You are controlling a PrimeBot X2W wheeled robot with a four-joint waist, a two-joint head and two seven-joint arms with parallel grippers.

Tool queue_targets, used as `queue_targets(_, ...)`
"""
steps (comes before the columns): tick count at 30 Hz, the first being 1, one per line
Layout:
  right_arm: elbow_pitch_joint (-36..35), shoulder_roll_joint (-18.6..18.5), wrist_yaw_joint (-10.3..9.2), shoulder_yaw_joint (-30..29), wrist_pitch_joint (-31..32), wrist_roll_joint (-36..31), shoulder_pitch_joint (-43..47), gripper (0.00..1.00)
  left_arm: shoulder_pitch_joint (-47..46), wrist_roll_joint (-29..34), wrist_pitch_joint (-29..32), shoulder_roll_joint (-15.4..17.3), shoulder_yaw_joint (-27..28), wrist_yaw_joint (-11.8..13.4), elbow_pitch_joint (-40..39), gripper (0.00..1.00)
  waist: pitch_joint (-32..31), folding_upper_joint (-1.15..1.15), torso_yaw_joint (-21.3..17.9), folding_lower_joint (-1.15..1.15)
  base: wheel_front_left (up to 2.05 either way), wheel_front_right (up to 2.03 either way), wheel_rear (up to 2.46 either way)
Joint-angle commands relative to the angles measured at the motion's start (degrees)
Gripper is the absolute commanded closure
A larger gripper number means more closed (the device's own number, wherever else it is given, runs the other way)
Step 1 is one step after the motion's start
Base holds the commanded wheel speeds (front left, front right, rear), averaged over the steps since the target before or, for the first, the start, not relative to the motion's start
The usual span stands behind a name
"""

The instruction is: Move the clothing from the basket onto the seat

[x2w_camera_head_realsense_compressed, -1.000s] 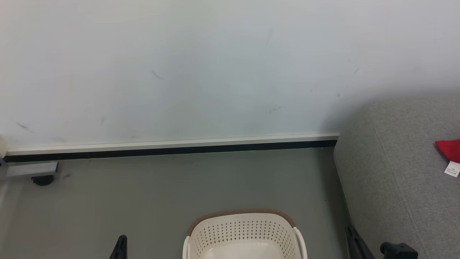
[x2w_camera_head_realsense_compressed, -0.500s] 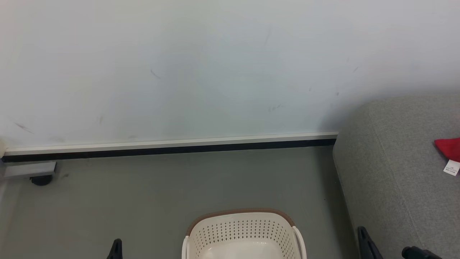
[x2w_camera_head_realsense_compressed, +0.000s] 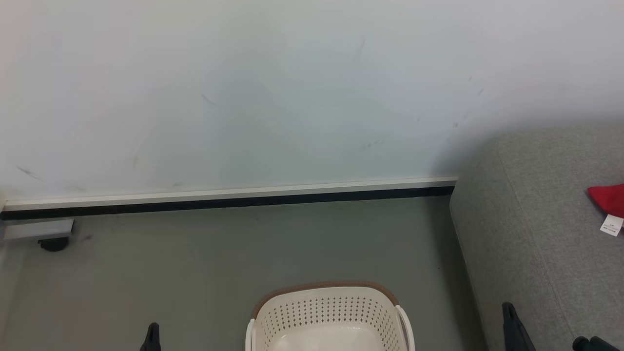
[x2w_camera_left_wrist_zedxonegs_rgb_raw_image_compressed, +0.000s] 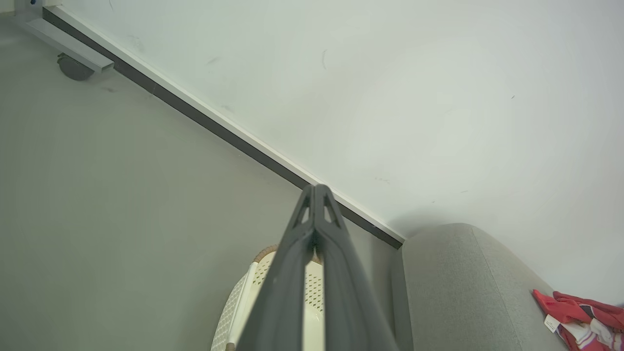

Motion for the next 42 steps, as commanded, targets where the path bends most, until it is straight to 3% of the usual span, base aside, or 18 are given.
queue_targets(1,-0.92,-0.81,0.00,-0.25,0.22,2.56,-1.39,1.00,-1.25,-2.43,0.51,0.11,0.41,-0.16,-1.00,1.00,0.03,0.00,-0.03,0.00,0.00,0.00,0.00)
queue_targets(42,-2.78,-5.74,0.00,-0.61,0.03,36.59,-2.09,1.00,-2.65,-30.24,7.53,0.02,1.38,-0.69,-2.17,1.00,0.74,0.00,-0.84,0.00,0.00,0.00,0.00)
